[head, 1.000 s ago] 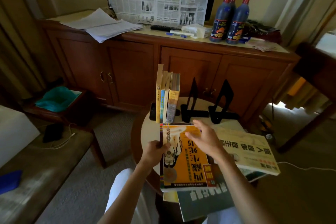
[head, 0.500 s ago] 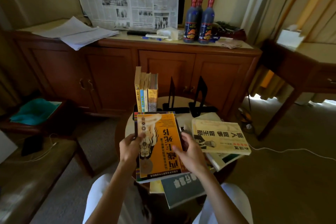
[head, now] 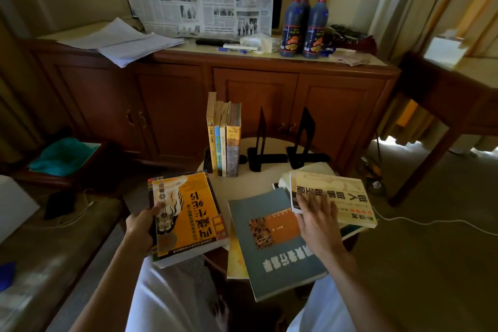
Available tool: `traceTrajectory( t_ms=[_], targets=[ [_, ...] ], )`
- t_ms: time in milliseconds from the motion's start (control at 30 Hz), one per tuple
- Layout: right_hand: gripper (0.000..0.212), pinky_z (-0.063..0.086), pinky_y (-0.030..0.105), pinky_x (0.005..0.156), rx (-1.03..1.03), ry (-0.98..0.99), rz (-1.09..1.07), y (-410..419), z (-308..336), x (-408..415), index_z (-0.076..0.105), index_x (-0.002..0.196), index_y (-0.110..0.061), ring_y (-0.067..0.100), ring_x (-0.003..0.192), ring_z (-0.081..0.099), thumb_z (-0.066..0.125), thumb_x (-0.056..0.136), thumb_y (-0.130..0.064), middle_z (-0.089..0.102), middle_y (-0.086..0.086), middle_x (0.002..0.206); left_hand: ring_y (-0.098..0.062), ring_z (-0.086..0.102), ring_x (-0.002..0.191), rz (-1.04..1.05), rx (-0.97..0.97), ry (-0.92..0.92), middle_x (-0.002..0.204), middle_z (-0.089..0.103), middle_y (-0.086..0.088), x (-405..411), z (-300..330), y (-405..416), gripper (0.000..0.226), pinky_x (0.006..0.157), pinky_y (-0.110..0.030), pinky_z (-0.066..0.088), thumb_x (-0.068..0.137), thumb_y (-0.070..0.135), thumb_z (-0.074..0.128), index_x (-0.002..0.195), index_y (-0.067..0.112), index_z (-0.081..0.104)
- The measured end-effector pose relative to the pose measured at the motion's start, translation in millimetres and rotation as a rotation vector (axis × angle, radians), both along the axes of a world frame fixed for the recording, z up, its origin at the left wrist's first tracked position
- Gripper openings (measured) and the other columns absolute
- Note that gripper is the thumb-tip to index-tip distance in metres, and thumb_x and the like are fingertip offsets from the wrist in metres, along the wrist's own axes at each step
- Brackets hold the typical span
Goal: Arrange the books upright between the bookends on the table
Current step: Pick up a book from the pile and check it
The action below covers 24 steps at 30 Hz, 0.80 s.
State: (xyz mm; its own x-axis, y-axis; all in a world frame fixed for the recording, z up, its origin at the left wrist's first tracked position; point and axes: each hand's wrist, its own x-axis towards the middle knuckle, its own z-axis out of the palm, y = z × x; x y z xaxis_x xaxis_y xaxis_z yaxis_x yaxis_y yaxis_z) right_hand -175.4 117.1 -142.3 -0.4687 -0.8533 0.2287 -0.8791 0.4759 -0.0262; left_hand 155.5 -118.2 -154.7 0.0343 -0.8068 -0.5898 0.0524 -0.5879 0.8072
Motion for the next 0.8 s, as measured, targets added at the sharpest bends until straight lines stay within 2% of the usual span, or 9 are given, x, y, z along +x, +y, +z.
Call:
traceTrajectory(
  t_ms=[167, 300, 367, 433, 500, 600, 667, 733, 800],
  targets=[
    [0.061, 0.049, 0.059, 0.094, -0.148, -0.109, 0.149, -6, 10, 4, 0.039, 0.142, -0.015, 0.034, 0.124, 0.056, 0.065, 0.088, -0.007, 0.061, 0.011, 0.133, -0.041, 0.071, 0.081, -0.097, -0.008, -0.084, 0.095, 0.071, -0.029, 0, -5, -13, 0.037, 0.079, -0.060, 0.057, 0.080, 0.013, 0.080, 0.107, -0.007, 0.063],
    [0.059, 0.056, 0.050, 0.091, -0.376, -0.238, 0.379, -19, 18, 38, 0.048, 0.138, -0.016, 0.019, 0.118, 0.057, 0.067, 0.085, 0.002, 0.064, 0.004, 0.126, -0.035, 0.069, 0.092, -0.234, -0.167, -0.246, 0.107, 0.069, -0.024, -20, -5, -22, 0.032, 0.085, -0.047, 0.057, 0.085, 0.011, 0.076, 0.110, -0.007, 0.066],
    [0.052, 0.057, 0.046, 0.090, -0.449, -0.278, 0.502, -31, 20, 64, 0.051, 0.136, -0.016, 0.009, 0.122, 0.050, 0.061, 0.087, -0.002, 0.063, 0.003, 0.127, -0.029, 0.066, 0.084, -0.351, -0.185, -0.313, 0.097, 0.069, -0.016, -29, 3, -19, 0.034, 0.073, -0.036, 0.055, 0.091, 0.021, 0.070, 0.111, -0.007, 0.066],
    [0.043, 0.050, 0.050, 0.100, -0.463, -0.334, 0.601, -47, 19, 90, 0.056, 0.132, -0.016, 0.004, 0.128, 0.044, 0.053, 0.089, -0.009, 0.063, 0.001, 0.130, -0.024, 0.061, 0.078, -0.414, -0.196, -0.340, 0.089, 0.065, -0.013, -36, 11, -16, 0.041, 0.067, -0.030, 0.049, 0.097, 0.031, 0.060, 0.112, -0.006, 0.066],
    [0.038, 0.033, 0.055, 0.113, -0.377, -0.326, 0.702, -63, 13, 114, 0.058, 0.131, -0.021, 0.013, 0.135, 0.044, 0.048, 0.095, -0.014, 0.059, -0.003, 0.137, -0.025, 0.062, 0.082, -0.473, -0.186, -0.331, 0.095, 0.065, -0.014, -33, 15, -17, 0.055, 0.078, -0.032, 0.050, 0.098, 0.050, 0.052, 0.109, -0.001, 0.068],
    [0.042, 0.015, 0.056, 0.117, -0.158, -0.229, 0.859, -82, -6, 131, 0.055, 0.131, -0.028, 0.021, 0.145, 0.031, 0.053, 0.096, -0.007, 0.047, -0.007, 0.150, -0.040, 0.069, 0.101, -0.558, -0.052, -0.083, 0.111, 0.072, -0.020, -16, 5, -26, 0.079, 0.095, -0.049, 0.052, 0.084, 0.077, 0.050, 0.115, 0.007, 0.070],
    [0.046, 0.014, 0.061, 0.117, -0.028, -0.229, 0.864, -90, -19, 132, 0.053, 0.136, -0.029, 0.021, 0.149, 0.023, 0.054, 0.095, -0.007, 0.043, -0.006, 0.153, -0.037, 0.072, 0.096, -0.657, -0.075, -0.037, 0.102, 0.075, -0.017, -14, 15, -20, 0.052, 0.084, -0.049, 0.058, 0.093, 0.057, 0.056, 0.117, 0.012, 0.067],
    [0.052, 0.012, 0.062, 0.118, 0.063, -0.219, 0.840, -91, -24, 133, 0.045, 0.143, -0.028, 0.017, 0.151, 0.010, 0.056, 0.095, -0.010, 0.034, -0.006, 0.157, -0.026, 0.076, 0.079, -0.707, -0.236, -0.199, 0.084, 0.078, -0.006, -20, 15, -14, 0.022, 0.071, -0.042, 0.062, 0.091, 0.033, 0.068, 0.107, 0.019, 0.062],
    [0.060, 0.006, 0.057, 0.121, 0.085, -0.222, 0.767, -86, -21, 135, 0.034, 0.149, -0.030, 0.015, 0.151, -0.002, 0.058, 0.095, -0.020, 0.020, -0.008, 0.162, -0.023, 0.076, 0.076, -0.717, -0.285, -0.251, 0.084, 0.077, -0.007, -21, 11, -12, 0.023, 0.071, -0.043, 0.063, 0.089, 0.026, 0.072, 0.105, 0.018, 0.057]
  ],
)
